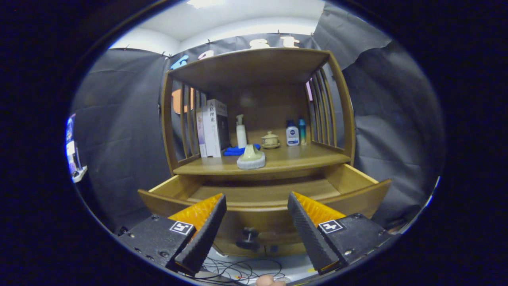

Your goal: Pull open the drawer, take out the items inside it, and place them on the countertop above the cabinet.

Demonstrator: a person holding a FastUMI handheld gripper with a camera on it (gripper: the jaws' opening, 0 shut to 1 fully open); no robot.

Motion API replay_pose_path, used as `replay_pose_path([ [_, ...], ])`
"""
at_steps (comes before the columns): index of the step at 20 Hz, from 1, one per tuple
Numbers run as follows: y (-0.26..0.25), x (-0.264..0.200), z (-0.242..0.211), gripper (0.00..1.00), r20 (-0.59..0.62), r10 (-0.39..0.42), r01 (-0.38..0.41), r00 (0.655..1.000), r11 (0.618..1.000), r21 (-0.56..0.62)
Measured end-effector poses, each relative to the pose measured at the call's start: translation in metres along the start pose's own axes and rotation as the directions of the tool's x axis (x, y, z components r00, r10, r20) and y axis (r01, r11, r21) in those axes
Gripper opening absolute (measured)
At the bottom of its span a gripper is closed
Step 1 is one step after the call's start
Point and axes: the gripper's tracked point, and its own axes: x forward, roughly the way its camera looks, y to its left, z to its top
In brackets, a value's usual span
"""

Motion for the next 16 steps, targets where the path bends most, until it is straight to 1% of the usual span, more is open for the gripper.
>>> replay_pose_path([
  [2, 0.002, -0.004, -0.015, 0.99, 0.011, -0.031, 0.032, 0.999, 0.997, -0.07],
  [4, 0.013, -0.001, -0.027, 1.0, 0.002, -0.025, 0.025, 1.0, 0.99, -0.136],
  [6, 0.02, 0.004, -0.035, 1.0, 0.013, -0.02, 0.022, 1.0, 0.984, -0.179],
  [8, 0.013, 0.011, -0.041, 1.0, 0.027, -0.062, 0.066, 0.998, 0.975, -0.211],
  [10, 0.013, 0.018, -0.058, 1.0, -0.018, -0.085, 0.08, 0.996, 0.977, -0.197],
  [15, -0.007, 0.036, -0.073, 1.0, -0.084, -0.14, 0.13, 0.987, 0.985, -0.114],
  [16, -0.005, 0.039, -0.07, 1.0, -0.057, -0.134, 0.128, 0.989, 0.987, -0.097],
])
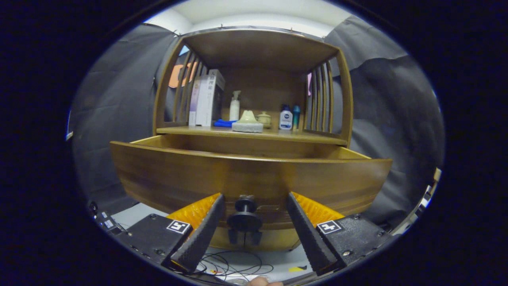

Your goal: Pull open the drawer, take out the items inside it, and place them on the countertop above the cabinet.

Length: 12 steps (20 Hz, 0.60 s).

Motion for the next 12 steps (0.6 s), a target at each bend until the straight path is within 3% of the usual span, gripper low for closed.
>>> replay_pose_path([
  [12, -0.0025, 0.0044, 0.0006, 1.0, 0.004, 0.009, -0.009, 1.0, 1.0, 0.008],
])
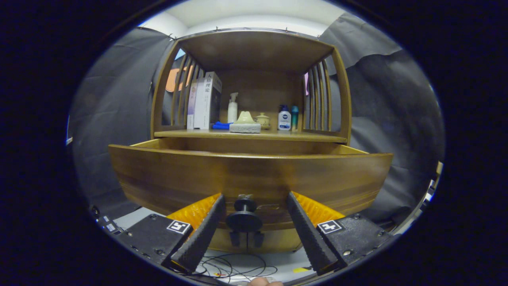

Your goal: Pull open the drawer, take out the items inside it, and place them on the countertop above the cabinet.

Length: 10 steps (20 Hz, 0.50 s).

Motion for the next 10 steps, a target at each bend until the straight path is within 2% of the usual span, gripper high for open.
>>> replay_pose_path([
  [10, 0.002, 0.019, 0.008, 1.0, 0.01, -0.001, 0.001, 1.0, 1.0, 0.003],
])
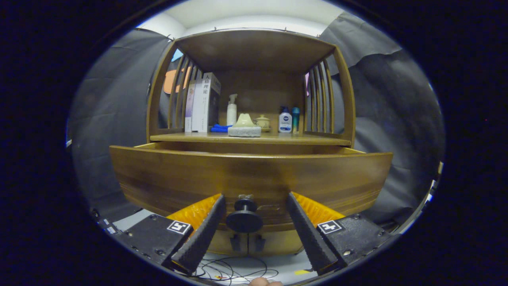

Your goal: Pull open the drawer, take out the items inside it, and place them on the countertop above the cabinet.

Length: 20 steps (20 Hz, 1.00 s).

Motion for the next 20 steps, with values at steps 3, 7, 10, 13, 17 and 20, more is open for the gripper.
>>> replay_pose_path([
  [3, 0.001, 0.008, 0.001, 1.0, -0.004, 0.0, 0.0, 1.0, 1.0, 0.003],
  [7, 0.002, 0.017, 0.003, 1.0, -0.004, -0.001, 0.001, 1.0, 1.0, 0.004],
  [10, 0.002, 0.025, 0.004, 1.0, -0.006, -0.001, 0.001, 1.0, 1.0, 0.006],
  [13, 0.003, 0.033, 0.006, 1.0, -0.012, -0.001, 0.001, 1.0, 1.0, 0.006],
  [17, 0.003, 0.046, 0.008, 1.0, -0.019, -0.002, 0.002, 1.0, 1.0, 0.005],
  [20, 0.003, 0.055, 0.01, 1.0, -0.017, 0.001, -0.001, 1.0, 1.0, 0.006],
])
